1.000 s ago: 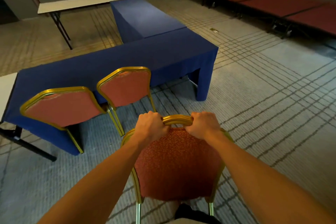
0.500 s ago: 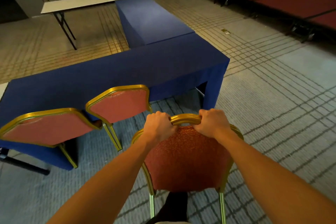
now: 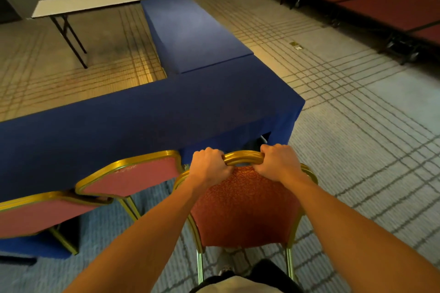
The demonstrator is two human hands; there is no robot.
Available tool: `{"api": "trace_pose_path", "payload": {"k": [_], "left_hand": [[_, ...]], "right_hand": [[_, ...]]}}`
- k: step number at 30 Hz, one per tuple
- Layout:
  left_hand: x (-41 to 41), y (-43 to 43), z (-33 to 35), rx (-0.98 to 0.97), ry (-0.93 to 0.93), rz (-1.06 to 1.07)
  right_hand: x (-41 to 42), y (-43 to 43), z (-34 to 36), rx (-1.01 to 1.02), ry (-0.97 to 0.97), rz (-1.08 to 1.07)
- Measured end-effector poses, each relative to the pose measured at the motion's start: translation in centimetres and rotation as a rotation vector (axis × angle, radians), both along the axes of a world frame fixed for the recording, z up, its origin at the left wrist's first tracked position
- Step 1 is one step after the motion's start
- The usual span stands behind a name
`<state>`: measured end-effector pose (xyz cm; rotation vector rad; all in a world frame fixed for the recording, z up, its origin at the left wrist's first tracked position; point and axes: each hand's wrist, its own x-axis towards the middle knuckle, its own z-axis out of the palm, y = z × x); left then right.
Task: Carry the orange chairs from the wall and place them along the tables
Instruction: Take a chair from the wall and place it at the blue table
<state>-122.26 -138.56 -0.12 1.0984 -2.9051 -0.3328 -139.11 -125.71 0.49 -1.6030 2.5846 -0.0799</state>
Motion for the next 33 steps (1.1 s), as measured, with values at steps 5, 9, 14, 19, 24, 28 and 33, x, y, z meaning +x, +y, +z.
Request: {"api": "trace_pose_path", "payload": {"k": [5, 9, 14, 19, 24, 28, 33], "left_hand": [[-4.8, -4.6, 0.6, -0.004, -0.016, 0.033], [-7.7, -8.2, 0.7, 0.003, -0.036, 0.097], [-12.1, -13.5, 0.3, -0.013, -0.098, 0.185], [-16.3, -19.5, -0.1, -0.04, -0.12, 0.241], [-18.9, -23.6, -0.9, -0.022, -0.105, 0.282], [-20.2, -26.6, -1.1, -0.04, -0.102, 0.321], [-21.4, -28.2, -2.3, -0.012, -0.073, 0.328]], "right_hand": [[-5.7, -5.6, 0.6, -0.026, 0.009, 0.059], [-9.1, -10.2, 0.1, -0.016, 0.007, 0.114], [-14.1, -17.4, -0.3, -0.005, -0.012, 0.213], [-19.0, -24.6, -0.9, -0.01, -0.035, 0.286], [-22.1, -29.6, -1.0, 0.017, -0.053, 0.355], [-23.6, -33.2, -0.8, 0.034, -0.067, 0.402], [-25.2, -35.6, -2.4, 0.034, -0.062, 0.437]]}}
